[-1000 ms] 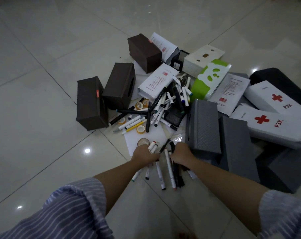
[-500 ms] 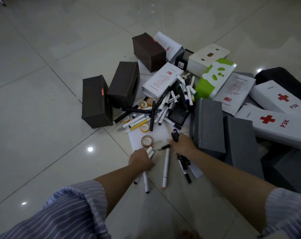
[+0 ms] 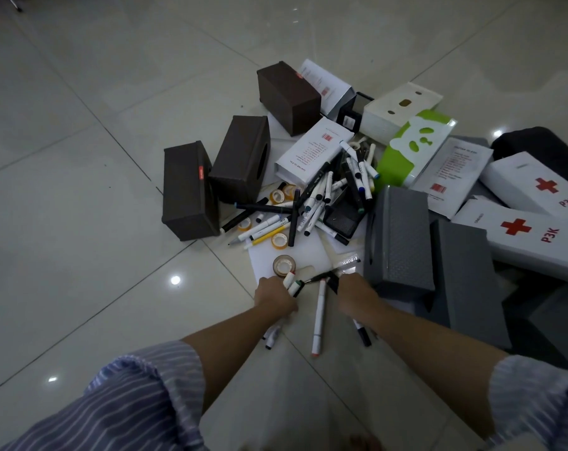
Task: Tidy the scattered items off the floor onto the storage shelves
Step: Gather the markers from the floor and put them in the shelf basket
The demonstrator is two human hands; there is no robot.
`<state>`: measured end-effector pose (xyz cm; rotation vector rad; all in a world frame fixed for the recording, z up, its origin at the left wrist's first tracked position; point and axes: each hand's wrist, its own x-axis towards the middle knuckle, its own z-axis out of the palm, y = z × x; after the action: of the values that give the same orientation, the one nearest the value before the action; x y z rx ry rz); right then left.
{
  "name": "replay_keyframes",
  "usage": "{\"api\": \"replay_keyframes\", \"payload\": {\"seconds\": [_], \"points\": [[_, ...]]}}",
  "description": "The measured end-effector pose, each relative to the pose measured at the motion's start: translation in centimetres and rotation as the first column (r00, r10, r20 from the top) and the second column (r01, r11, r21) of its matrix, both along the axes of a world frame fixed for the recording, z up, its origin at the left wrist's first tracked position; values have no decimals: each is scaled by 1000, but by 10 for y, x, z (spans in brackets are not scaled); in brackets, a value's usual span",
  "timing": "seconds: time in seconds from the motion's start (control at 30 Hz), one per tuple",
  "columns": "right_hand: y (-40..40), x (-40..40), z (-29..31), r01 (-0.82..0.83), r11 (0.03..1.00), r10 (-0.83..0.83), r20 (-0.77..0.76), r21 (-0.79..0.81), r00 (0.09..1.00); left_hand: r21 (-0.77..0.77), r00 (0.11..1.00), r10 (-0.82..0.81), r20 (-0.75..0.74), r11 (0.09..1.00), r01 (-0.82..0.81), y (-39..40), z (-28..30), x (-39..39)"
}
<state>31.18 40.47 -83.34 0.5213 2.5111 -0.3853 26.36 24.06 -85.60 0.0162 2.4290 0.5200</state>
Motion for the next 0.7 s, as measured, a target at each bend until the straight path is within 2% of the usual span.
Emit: {"api": "replay_keyframes", "payload": {"seconds": [0.13, 0.2, 0.3, 0.4, 0.5, 0.63, 0.67, 0.7], "points": [[-1, -2, 1, 1, 1000, -1, -13, 17, 1000, 176, 995, 88, 41, 980, -94, 2, 2, -6], [-2, -6, 3, 95, 995, -96, -12, -29, 995, 262, 991, 111, 76, 957, -127, 2, 4, -6], [-1, -20, 10, 269, 941, -272, 15, -203, 962, 332, 986, 112, 127, 932, -148, 1, 2, -4], [-2, -32, 15, 414, 832, -434, 31, -370, 900, 401, 980, 141, 143, 896, -188, -2, 0, -5], [-4, -33, 15, 498, 702, -535, 85, -509, 841, 522, 966, 201, 162, 814, -257, -4, 4, -9], [-10, -24, 12, 602, 509, -610, 235, -616, 757, 629, 894, 325, 308, 636, -448, -9, 12, -8], [-11, -22, 11, 609, 483, -630, 233, -629, 741, 631, 868, 362, 340, 596, -496, -10, 12, -8], [-11, -21, 7, 602, 504, -637, 205, -620, 743, 627, 836, 403, 372, 555, -547, -12, 12, -8]]}}
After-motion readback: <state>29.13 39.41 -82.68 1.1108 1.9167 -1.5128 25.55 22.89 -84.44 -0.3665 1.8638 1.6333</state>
